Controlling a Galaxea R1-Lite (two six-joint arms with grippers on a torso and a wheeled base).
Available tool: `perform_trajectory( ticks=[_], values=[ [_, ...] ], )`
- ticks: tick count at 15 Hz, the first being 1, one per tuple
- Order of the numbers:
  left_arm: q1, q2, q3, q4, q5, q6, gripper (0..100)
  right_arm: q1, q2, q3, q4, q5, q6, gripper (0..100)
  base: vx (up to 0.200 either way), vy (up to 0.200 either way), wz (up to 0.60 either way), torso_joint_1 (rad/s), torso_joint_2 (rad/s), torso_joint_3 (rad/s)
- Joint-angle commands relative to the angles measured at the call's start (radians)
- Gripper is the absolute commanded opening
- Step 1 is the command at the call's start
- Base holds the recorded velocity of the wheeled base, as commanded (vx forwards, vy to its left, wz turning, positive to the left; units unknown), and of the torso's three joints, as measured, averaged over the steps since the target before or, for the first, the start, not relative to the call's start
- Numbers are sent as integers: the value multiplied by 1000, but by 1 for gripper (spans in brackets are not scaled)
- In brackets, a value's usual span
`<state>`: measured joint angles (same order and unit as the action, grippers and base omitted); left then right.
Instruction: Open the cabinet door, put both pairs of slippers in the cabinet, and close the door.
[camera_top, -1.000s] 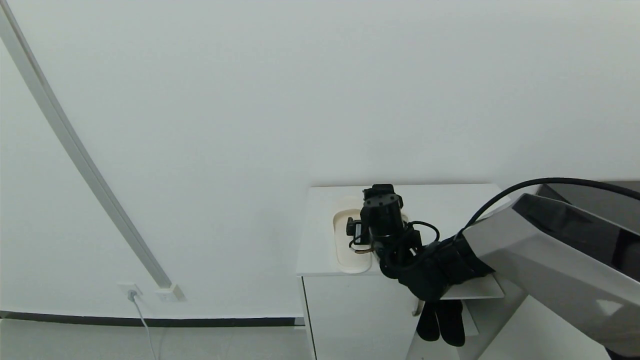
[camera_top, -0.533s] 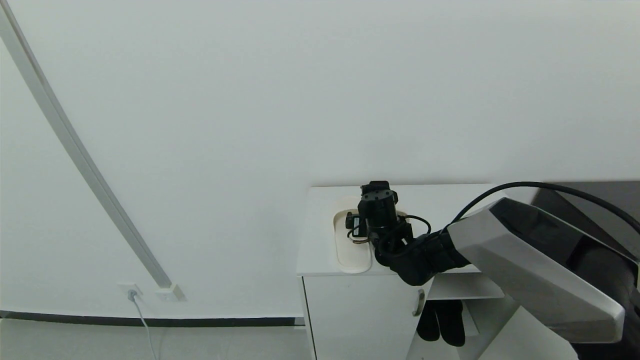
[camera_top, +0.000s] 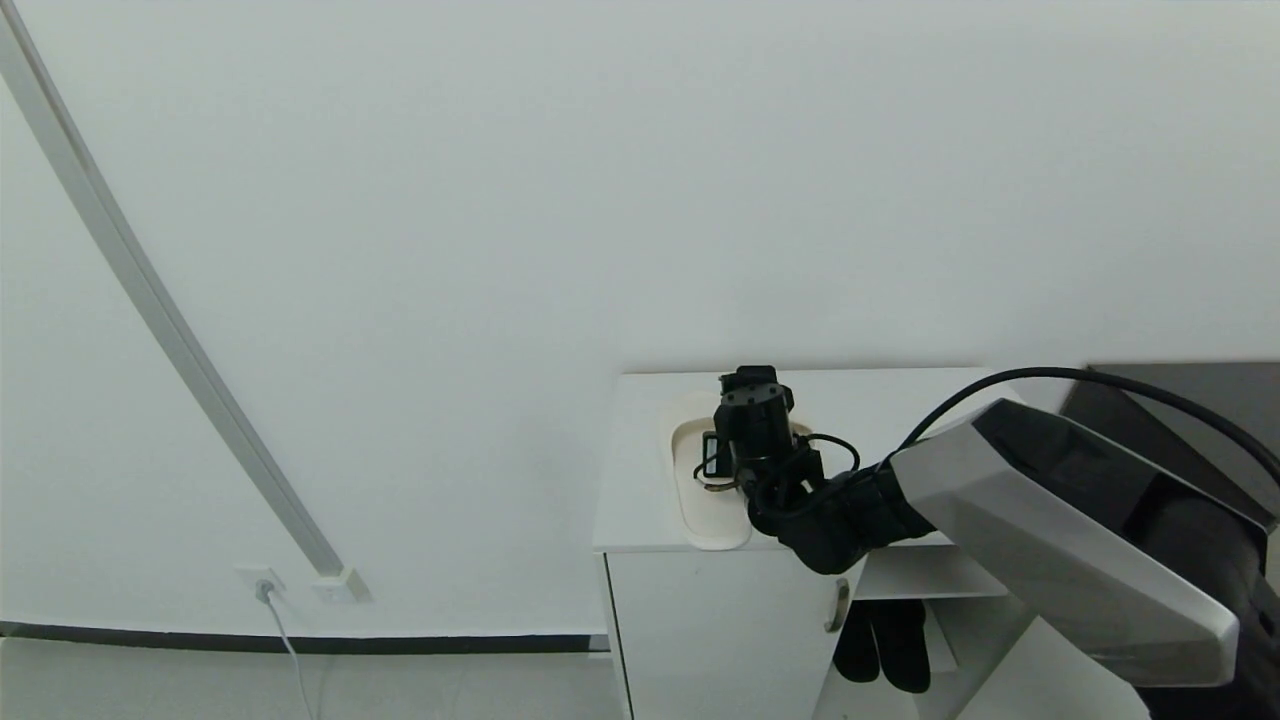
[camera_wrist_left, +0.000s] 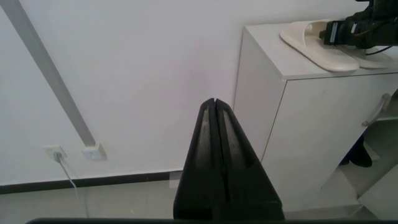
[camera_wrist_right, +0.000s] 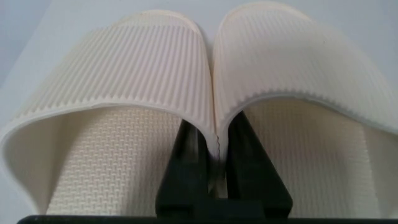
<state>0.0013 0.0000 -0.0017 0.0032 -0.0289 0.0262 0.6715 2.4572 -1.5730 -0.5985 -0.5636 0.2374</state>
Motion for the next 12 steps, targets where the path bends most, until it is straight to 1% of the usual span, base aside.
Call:
perform_trajectory(
  ticks=[1,2,3,4,5,8,9,10,11,12],
  values=[
    [0,0,0,0,1,0,0,0,-11,2,0,-1,0,0,0,0,0,0,0,0],
    [0,0,0,0,1,-3,0,0,-32,11,-3,-1,2,0,0,0,0,0,0,0],
    [0,0,0,0,1,-5,0,0,-76,53,-14,7,2,0,0,0,0,0,0,0],
    [0,0,0,0,1,-5,0,5,-146,123,-44,57,-4,0,0,0,0,0,0,0],
    [0,0,0,0,1,-5,0,5,-227,237,-89,116,-35,0,0,0,0,0,0,0],
    [0,0,0,0,1,-5,0,11,-432,591,-276,211,-113,0,0,0,0,0,0,0],
    [0,0,0,0,1,-5,0,17,-503,696,-303,240,-113,0,0,0,0,0,0,0],
    [0,0,0,0,1,-3,0,25,-580,794,-314,300,-113,0,0,0,0,0,0,0],
    [0,2,0,0,1,-3,0,30,-656,872,-314,367,-112,0,0,0,0,0,0,0],
    [0,0,0,0,1,-3,0,40,-710,910,-307,392,-110,0,0,0,0,0,0,0]
  ],
)
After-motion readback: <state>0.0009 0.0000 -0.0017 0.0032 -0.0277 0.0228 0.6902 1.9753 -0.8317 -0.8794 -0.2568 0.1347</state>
